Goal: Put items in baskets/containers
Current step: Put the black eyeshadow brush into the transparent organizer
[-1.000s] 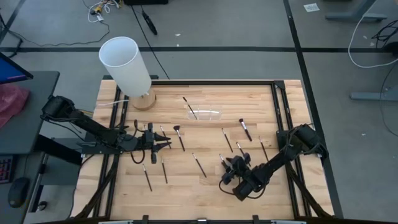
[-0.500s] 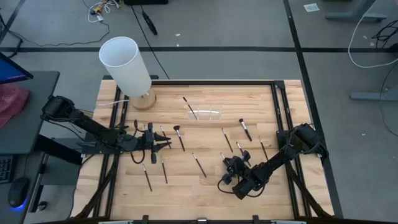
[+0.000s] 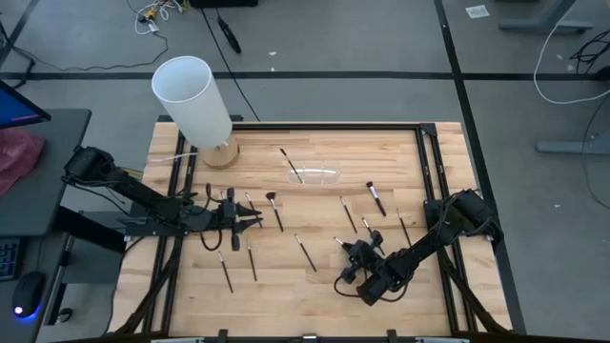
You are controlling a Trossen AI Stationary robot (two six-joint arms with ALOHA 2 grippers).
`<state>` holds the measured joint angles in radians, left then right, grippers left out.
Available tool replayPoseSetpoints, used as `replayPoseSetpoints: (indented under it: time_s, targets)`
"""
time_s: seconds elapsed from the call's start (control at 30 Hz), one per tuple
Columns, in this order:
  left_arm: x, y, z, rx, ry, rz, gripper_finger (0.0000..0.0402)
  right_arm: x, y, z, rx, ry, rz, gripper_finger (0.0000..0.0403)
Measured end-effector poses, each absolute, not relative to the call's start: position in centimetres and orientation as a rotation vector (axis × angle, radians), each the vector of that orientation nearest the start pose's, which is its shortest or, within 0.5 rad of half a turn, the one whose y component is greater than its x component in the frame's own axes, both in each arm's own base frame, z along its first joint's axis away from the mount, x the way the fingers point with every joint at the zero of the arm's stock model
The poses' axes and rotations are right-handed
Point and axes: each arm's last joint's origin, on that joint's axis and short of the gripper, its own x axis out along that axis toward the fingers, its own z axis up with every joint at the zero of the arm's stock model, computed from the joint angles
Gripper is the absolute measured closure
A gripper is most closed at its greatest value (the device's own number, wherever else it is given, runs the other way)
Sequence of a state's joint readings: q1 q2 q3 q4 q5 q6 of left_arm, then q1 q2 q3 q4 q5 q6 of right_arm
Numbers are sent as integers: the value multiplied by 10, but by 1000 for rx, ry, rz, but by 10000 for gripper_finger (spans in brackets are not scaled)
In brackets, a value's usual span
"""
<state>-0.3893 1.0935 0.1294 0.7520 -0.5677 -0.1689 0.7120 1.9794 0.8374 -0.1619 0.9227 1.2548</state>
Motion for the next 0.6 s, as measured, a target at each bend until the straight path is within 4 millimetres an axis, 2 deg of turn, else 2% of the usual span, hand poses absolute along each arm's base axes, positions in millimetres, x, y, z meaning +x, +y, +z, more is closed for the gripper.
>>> replayPoseSetpoints:
  time_s: [0.1,0.3,0.47,0.6]
  targets:
    - [171,-55,153,-61,163,146,319,249,183,73,229,593,-601,392]
    - [172,-57,158,-31,128,61,319,272,187,86,266,568,-440,393]
    - [173,-59,159,-9,114,2,319,294,187,104,217,431,-325,394]
    - [177,-67,161,24,41,-118,319,308,185,121,176,294,-270,394]
